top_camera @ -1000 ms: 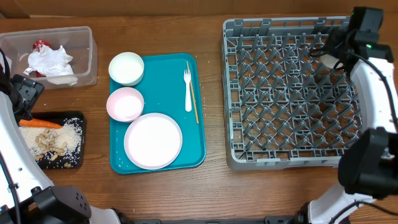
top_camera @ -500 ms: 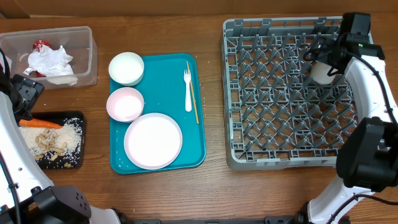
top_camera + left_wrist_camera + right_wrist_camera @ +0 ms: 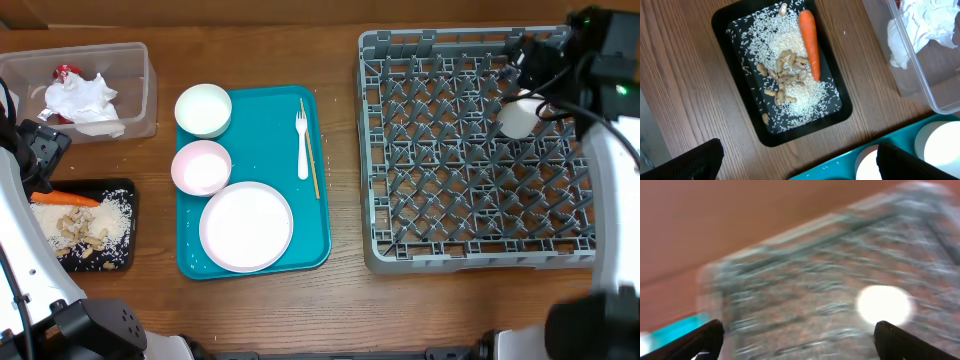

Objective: Sort waste into correct bins and load items into the dishwasher rack
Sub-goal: 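Reach the right gripper back to the tray and grip the large white plate's rim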

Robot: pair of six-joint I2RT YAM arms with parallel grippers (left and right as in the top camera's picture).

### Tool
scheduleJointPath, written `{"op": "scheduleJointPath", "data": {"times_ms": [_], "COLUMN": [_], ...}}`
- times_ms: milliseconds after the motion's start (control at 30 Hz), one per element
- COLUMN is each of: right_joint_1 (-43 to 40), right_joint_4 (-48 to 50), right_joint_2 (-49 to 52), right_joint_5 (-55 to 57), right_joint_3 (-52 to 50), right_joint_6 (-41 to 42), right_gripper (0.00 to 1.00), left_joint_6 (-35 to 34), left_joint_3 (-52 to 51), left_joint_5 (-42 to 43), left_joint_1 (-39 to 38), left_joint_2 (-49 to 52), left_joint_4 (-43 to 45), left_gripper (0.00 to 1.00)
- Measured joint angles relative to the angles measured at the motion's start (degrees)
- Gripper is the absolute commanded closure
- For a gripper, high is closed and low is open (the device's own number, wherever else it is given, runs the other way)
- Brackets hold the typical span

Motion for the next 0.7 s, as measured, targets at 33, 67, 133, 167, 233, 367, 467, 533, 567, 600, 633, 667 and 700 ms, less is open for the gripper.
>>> {"op": "scheduleJointPath", "data": {"times_ms": [33,67,133,167,233,367,467,533,567,600,633,667,700], "right_joint_1": [1.01,2.75,6.82,9.68,15.39,27.65,35.95,41.0,43.17,44.85,46.29,47.8,48.35], "right_joint_4": [-0.02,0.2,1.29,1.92,2.14,1.57,0.11,-0.92,-1.33,-1.53,-1.55,-1.49,-1.49], "right_joint_2": [-1.55,-3.43,-5.6,-6.16,-6.05,-2.67,1.33,4.7,6.47,8.15,9.86,12.33,13.4], "right_joint_5": [-2.99,-7.37,-14.19,-17.59,-21.68,-20.92,-15.5,-11.17,-8.79,-6.95,-5.4,-3.85,-3.17], "right_joint_3": [0.0,0.0,0.0,0.02,0.02,0.02,0.02,0.0,0.0,0.0,0.02,0.0,0.0], "right_joint_6": [0.02,0.24,0.28,0.33,0.37,0.44,0.48,0.83,1.53,2.21,2.71,3.58,3.98], "right_gripper": [0.0,0.0,0.0,0.0,0.0,0.0,0.0,0.02,0.03,0.04,0.04,0.05,0.06], "left_joint_6": [0.0,0.0,0.0,0.0,0.0,0.02,0.0,0.0,0.0,0.0,0.0,0.0,0.0], "left_joint_3": [0.0,0.0,0.0,0.02,0.0,0.0,0.0,0.0,0.0,0.02,0.0,0.0,0.0], "left_joint_5": [0.0,0.0,0.0,0.0,0.0,0.0,0.0,0.0,-0.02,0.0,0.02,0.0,0.0], "left_joint_1": [0.0,0.0,0.0,0.0,0.0,0.0,0.0,0.0,0.0,0.0,0.0,0.0,0.0], "left_joint_2": [0.0,0.0,0.0,0.0,0.0,0.0,0.0,0.0,0.0,0.0,0.0,0.0,0.0], "left_joint_4": [-0.02,0.0,0.0,0.02,0.0,0.0,0.02,0.02,0.02,-0.02,0.02,0.0,0.0], "left_gripper": [0.0,0.0,0.0,0.0,0.0,0.0,0.0,0.0,0.0,0.0,0.0,0.0,0.0]}}
